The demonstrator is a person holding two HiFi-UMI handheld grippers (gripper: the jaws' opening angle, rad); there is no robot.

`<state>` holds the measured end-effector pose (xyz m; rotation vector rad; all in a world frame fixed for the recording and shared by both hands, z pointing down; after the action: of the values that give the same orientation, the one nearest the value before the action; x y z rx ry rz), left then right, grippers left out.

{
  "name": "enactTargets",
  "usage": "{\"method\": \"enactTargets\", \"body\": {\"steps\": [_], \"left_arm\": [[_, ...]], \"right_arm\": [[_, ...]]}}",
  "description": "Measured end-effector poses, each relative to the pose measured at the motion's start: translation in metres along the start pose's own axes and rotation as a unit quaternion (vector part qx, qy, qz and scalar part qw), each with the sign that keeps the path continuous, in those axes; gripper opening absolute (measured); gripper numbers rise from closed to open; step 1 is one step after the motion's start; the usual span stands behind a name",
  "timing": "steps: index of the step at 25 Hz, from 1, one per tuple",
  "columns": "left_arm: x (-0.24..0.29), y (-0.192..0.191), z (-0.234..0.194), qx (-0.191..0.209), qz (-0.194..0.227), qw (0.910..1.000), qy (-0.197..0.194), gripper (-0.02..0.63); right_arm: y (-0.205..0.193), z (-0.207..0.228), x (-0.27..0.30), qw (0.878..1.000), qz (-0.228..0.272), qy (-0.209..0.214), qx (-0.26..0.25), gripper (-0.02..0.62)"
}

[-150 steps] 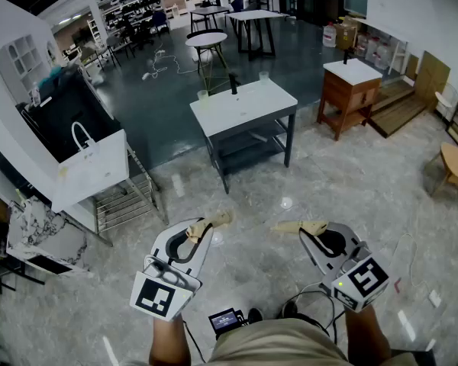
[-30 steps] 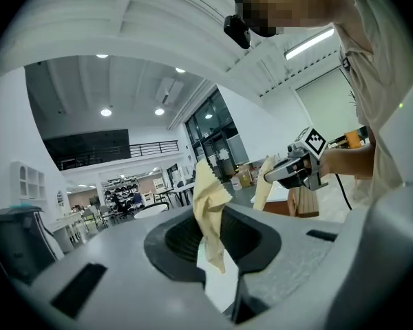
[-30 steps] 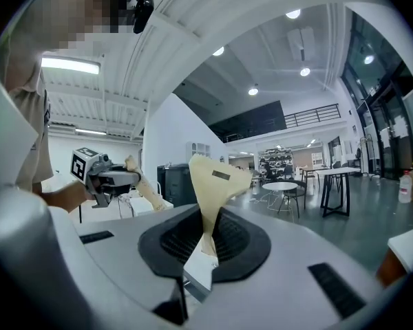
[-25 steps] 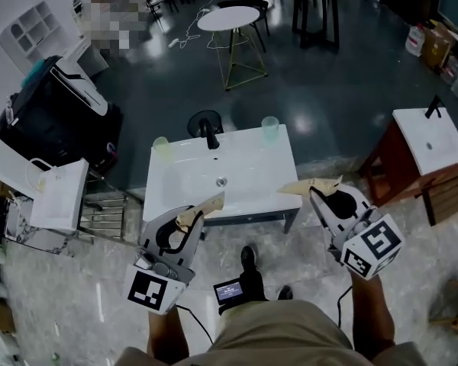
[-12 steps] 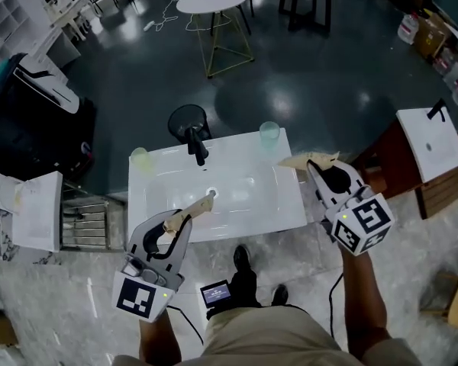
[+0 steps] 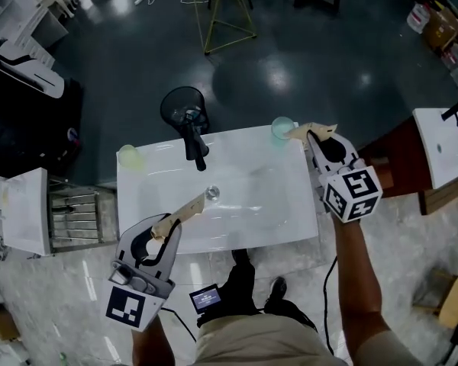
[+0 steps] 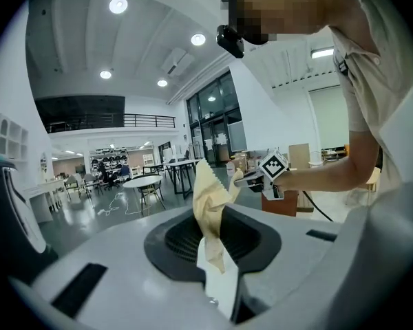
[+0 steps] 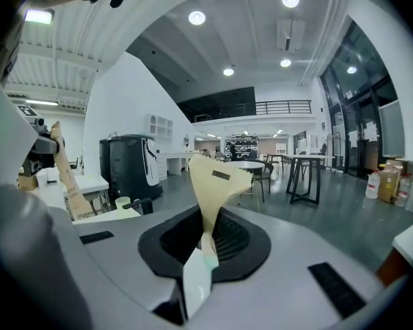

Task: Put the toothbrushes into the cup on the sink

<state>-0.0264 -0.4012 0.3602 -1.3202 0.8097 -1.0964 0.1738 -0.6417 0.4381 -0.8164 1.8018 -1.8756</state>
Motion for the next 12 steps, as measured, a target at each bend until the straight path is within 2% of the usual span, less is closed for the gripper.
{"method": "enactTargets", "body": {"steps": [12], "left_arm": [[0.023,-0.058,-0.044,-0.023,-0.028,0.9994,0.002,0.061]], "right_arm": [[-0.094,0.023,0.075,0.997,-0.071,-0.023,-0.005,0.029]]}}
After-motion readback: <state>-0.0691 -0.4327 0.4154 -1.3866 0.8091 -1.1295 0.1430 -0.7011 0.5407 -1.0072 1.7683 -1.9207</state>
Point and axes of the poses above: the fingertips, and each gripper's own axes: x forward along the fingers, z to its right, y out of its top, the point moved 1 cm from there along -x, backward along the fingers, and after that the axes turned 9 degrees about z, right-handed, at the moved point
